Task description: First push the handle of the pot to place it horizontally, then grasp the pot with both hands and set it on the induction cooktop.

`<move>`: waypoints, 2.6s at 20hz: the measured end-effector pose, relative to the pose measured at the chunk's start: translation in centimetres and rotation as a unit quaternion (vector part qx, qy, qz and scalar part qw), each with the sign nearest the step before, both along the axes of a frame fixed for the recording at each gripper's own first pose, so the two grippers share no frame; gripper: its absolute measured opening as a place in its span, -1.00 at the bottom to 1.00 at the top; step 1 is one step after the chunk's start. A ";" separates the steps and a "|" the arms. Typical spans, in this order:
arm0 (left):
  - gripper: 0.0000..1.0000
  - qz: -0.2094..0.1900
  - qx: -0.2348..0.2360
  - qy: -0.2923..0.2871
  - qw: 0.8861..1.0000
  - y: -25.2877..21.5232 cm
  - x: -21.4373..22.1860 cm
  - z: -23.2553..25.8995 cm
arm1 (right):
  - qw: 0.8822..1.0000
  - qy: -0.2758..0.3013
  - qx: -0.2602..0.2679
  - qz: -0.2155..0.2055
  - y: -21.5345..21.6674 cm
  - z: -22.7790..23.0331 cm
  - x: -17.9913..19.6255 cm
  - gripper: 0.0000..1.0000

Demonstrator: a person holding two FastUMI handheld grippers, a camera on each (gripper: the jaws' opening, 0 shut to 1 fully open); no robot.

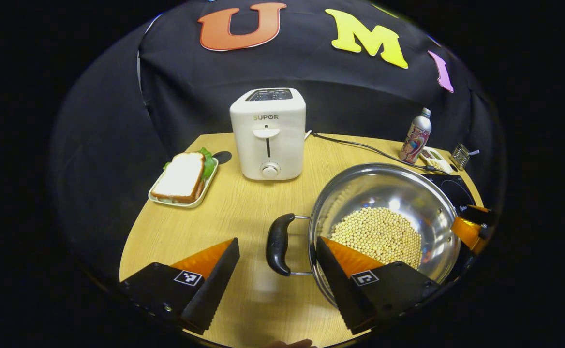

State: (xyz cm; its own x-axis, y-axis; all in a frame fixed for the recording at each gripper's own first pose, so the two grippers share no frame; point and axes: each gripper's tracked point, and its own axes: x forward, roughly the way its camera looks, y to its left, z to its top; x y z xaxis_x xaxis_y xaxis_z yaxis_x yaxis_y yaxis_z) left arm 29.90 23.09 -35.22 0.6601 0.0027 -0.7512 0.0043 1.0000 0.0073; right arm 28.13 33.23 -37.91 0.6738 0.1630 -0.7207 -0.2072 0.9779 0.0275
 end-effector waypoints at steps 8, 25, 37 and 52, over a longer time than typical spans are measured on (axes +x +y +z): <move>0.29 -0.009 -0.012 0.030 0.999 -1.1 0.4 -1.5 | 0.998 0.040 -0.035 0.025 0.6 -1.4 0.5 0.72; 0.32 -0.001 0.004 0.036 0.999 -1.2 -1.7 0.7 | 0.995 0.097 0.015 0.023 0.2 -0.5 0.0 0.07; 0.13 0.005 0.015 0.005 1.000 -4.1 -5.1 13.0 | 0.996 0.064 0.022 0.050 -2.5 12.1 -2.0 0.05; 0.13 -0.026 0.006 -0.034 0.999 -15.5 -5.3 19.6 | 1.000 0.012 0.007 0.019 -14.0 21.1 -2.3 0.04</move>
State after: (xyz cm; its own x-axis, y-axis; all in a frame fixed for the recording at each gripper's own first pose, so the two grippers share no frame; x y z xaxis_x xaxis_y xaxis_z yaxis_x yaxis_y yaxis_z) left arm 24.56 7.54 -15.60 0.7093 -0.0251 -0.7045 0.0560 0.9982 0.0208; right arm 25.88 19.24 -16.86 0.6496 0.1983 -0.7340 -0.2425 0.9690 0.0472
